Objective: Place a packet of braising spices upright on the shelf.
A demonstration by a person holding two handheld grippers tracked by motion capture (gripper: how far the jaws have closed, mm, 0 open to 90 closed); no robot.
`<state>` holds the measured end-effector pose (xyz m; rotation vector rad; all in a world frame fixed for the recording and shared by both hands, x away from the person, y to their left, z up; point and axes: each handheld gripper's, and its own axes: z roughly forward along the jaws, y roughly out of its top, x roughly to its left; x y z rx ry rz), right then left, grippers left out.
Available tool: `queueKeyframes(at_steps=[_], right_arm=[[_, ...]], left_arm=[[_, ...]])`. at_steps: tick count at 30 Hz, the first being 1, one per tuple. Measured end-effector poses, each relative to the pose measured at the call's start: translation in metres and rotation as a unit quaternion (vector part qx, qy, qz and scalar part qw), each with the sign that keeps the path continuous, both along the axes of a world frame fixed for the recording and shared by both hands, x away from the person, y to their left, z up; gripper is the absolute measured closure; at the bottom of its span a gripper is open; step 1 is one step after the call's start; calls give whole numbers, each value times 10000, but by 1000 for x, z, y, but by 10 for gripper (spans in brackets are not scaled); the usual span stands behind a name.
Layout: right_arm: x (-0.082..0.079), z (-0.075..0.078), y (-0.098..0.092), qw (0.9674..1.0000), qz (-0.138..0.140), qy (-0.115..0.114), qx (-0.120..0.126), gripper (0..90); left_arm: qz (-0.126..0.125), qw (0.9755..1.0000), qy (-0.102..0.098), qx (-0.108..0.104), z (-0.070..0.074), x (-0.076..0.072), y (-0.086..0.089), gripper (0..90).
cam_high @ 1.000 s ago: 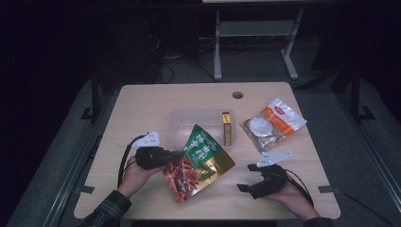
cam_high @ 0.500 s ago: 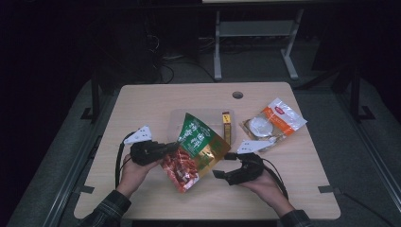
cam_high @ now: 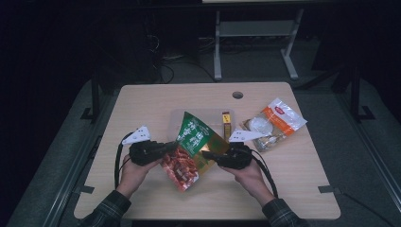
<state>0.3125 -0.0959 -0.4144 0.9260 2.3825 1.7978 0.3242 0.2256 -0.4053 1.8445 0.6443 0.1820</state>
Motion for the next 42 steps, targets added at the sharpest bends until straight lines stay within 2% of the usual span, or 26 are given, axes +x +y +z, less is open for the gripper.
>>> queueKeyframes(at_steps=[3, 6, 11, 12, 15, 17, 19, 21, 22, 24, 26, 27, 28, 29, 30, 31, 34, 35, 37, 38, 39, 40, 42], right_arm=[[0, 2, -1, 10000, 17, 67, 39, 808], [2, 3, -4, 10000, 30, 39, 86, 877], [3, 7, -10, 9998, 119, 113, 69, 897], [3, 7, -10, 9998, 119, 113, 69, 897], [4, 13, -11, 9996, 219, 73, -139, 899], [5, 17, -12, 9991, 328, 105, -229, 900], [6, 19, -12, 9988, 397, 109, -256, 900], [8, 25, -13, 9977, 587, 111, -312, 900], [8, 25, -13, 9977, 587, 111, -312, 900], [8, 29, -14, 9972, 670, 106, -320, 900], [7, 32, -15, 9966, 747, 100, -330, 900], [7, 33, -16, 9963, 785, 86, -333, 900], [6, 34, -17, 9961, 818, 96, -310, 900], [5, 38, -18, 9961, 846, 52, -256, 900], [4, 40, -19, 9960, 857, 55, -241, 900], [4, 40, -19, 9960, 857, 55, -241, 900], [1, 50, -20, 9957, 903, -42, -219, 900], [0, 52, -21, 9956, 915, -46, -206, 900], [0, 54, -21, 9955, 924, -58, -201, 900], [-1, 57, -21, 9955, 927, -64, -186, 900], [-1, 63, -21, 9955, 911, -119, -217, 900], [-1, 63, -21, 9955, 911, -119, -217, 900], [-1, 69, -21, 9960, 861, -150, -199, 900]], left_arm=[[-29, 10000, -17, -4, 0, 0, 0, 900], [-77, 10000, 14, -28, -1, -1, -1, 898], [-203, 9998, -38, 26, -2, -3, -5, 895], [-222, 9997, -73, 80, -2, -4, -5, 895], [-286, 9991, -117, 286, -3, -6, -7, 894], [-343, 9981, -179, 481, -4, -9, -10, 892], [-352, 9978, -186, 532, -4, -10, -10, 889], [-354, 9959, -337, 756, -3, -12, -13, 871], [-354, 9959, -337, 756, -3, -12, -13, 856], [-342, 9944, -440, 897, -2, -12, -13, 846], [-269, 9942, -433, 947, 0, -12, -11, 801], [-147, 9946, -449, 925, 1, -13, -7, 789], [-163, 9956, -405, 826, 2, -12, -3, 783], [-125, 9964, -352, 761, 3, -12, 1, 651], [-80, 9968, -305, 741, 3, -13, 4, 603], [-57, 9968, -303, 744, 3, -14, 7, 603], [-93, 9965, -207, 802, 1, -18, 11, 462], [-99, 9958, -141, 900, -2, -21, 11, 425], [-97, 9957, -116, 909, -4, -22, 10, 394], [-138, 9945, -104, 1037, -6, -23, 11, 373], [-153, 9932, 3, 1157, -10, -26, 10, 330], [-153, 9932, 3, 1157, -10, -26, 10, 307], [-216, 9912, 52, 1303, -14, -27, 10, 295]])
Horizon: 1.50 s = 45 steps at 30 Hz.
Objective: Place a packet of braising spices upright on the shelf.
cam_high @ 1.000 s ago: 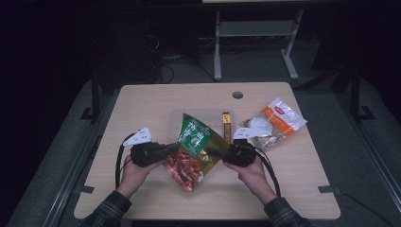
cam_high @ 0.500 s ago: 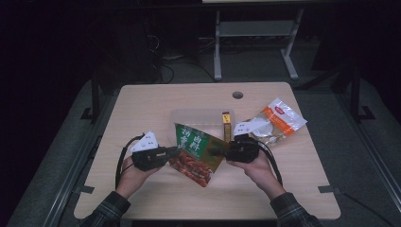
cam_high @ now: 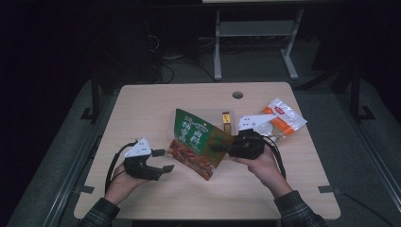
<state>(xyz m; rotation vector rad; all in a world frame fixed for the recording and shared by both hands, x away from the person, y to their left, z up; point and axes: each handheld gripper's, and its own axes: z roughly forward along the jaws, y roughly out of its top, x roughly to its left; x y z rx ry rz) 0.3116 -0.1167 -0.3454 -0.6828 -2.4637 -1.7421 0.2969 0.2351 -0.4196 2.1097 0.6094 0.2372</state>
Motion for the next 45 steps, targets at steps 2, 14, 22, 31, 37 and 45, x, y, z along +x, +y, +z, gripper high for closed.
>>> queueKeyframes(at_steps=[2, 14, 22, 31, 37, 45], right_arm=[[1, 5, 0, 10000, -66, -59, 23, 900], [24, 35, -2, 9973, -698, -223, 0, 900], [49, 44, 15, 9919, -1244, -243, -6, 900], [62, 40, 32, 9869, -1602, -175, -87, 900], [69, 33, 38, 9852, -1706, -135, -120, 900], [73, 17, 45, 9843, -1743, -100, -270, 900]], left_arm=[[62, 10000, 32, 43, -4, -2, 0, 243], [238, 9992, 149, 276, -13, -7, 10, 133], [174, 9990, 137, 391, -18, -7, 7, 131], [142, 9990, 150, 404, -19, -7, 7, 131], [99, 9989, 155, 437, -20, -7, 6, 131], [36, 9987, 196, 465, -21, -7, 5, 133]])
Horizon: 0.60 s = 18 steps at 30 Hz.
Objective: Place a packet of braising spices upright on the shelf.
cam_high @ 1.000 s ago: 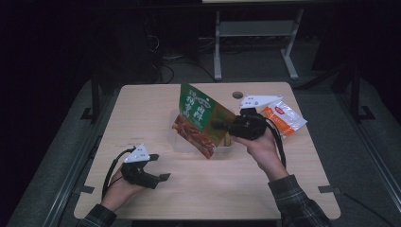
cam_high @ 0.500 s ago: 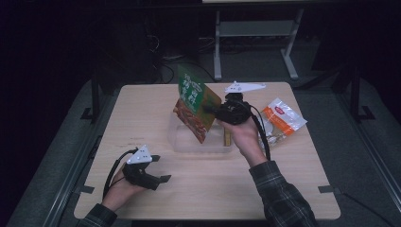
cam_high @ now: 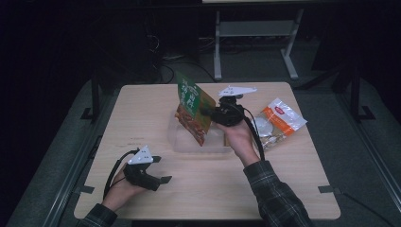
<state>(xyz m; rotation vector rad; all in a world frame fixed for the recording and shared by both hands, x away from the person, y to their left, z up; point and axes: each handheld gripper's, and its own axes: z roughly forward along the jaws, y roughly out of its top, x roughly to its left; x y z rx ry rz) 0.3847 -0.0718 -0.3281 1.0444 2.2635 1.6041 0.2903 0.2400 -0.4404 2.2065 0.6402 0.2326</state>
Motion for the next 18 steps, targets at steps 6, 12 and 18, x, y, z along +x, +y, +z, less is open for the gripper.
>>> queueKeyframes(at_steps=[6, 12, 18], right_arm=[[4, -11, 7, 9999, 5, 5, -101, 899], [8, -18, 14, 9995, 25, 23, -305, 895], [10, -26, 17, 9993, 13, 66, -370, 892]], left_arm=[[-59, 9999, 85, 64, -2, 0, -2, 134], [-87, 9998, 166, 56, -3, -1, -3, 136], [-151, 9997, 127, 127, -4, -1, -5, 137]])
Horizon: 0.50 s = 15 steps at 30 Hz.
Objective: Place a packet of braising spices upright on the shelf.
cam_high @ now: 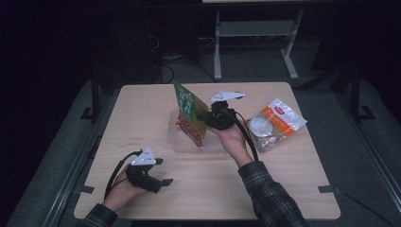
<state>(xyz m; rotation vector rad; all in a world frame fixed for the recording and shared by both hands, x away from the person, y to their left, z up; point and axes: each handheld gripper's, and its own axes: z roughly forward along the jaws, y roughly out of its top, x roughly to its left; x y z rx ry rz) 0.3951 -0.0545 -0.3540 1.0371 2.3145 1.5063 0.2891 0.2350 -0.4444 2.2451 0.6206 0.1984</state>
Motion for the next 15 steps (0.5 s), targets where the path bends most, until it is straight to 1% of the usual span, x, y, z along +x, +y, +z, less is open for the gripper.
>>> queueKeyframes(at_steps=[4, 7, 13, 15], right_arm=[[1, -4, 2, 10000, 29, 40, -38, 892], [1, -4, 3, 10000, 20, 21, -26, 893], [1, -4, 3, 10000, 56, 0, -78, 884], [1, -4, 4, 10000, 67, 4, -58, 851]], left_arm=[[-4, 10000, 1, 28, 0, 0, 0, 137], [4, 10000, 24, 28, -1, 0, -1, 137], [0, 10000, 20, 60, -2, 1, -1, 137], [0, 10000, 19, 59, -2, 1, -1, 137]])
